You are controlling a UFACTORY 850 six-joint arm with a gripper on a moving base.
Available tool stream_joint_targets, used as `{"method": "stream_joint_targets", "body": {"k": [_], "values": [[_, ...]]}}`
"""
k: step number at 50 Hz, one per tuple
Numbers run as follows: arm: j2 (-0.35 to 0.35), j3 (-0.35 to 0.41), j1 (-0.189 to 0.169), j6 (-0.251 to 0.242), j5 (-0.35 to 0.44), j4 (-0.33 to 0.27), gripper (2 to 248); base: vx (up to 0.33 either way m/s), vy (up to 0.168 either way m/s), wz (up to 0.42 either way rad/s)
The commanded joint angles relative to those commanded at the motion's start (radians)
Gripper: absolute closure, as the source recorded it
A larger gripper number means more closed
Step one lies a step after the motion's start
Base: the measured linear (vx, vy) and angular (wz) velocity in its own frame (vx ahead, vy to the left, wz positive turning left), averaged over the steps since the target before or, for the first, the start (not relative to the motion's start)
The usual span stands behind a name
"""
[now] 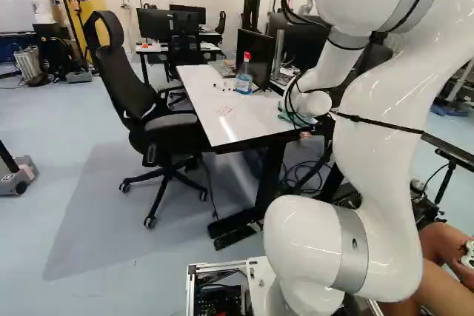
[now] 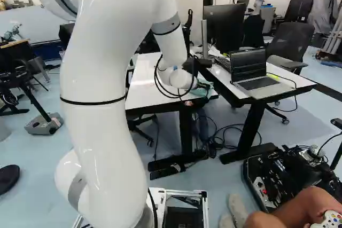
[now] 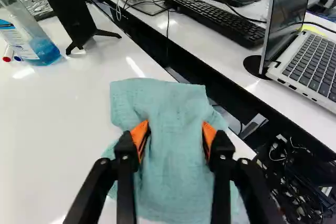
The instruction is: Clean the table with the green towel
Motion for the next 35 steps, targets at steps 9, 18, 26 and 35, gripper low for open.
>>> {"method": "stream_joint_targets", "body": {"k": [9, 18, 26, 35], "values": [[0.0, 0.0, 0.0, 0.0, 0.0, 0.0, 172, 0.0, 0.0, 0.0], [0.0, 0.0, 0.0, 0.0, 0.0, 0.0, 190, 0.0, 0.0, 0.0], [0.0, 0.0, 0.0, 0.0, 0.0, 0.0, 195, 0.0, 0.0, 0.0], [0.011, 0.003, 0.0, 0.0, 0.0, 0.0, 195, 0.0, 0.0, 0.0]]}}
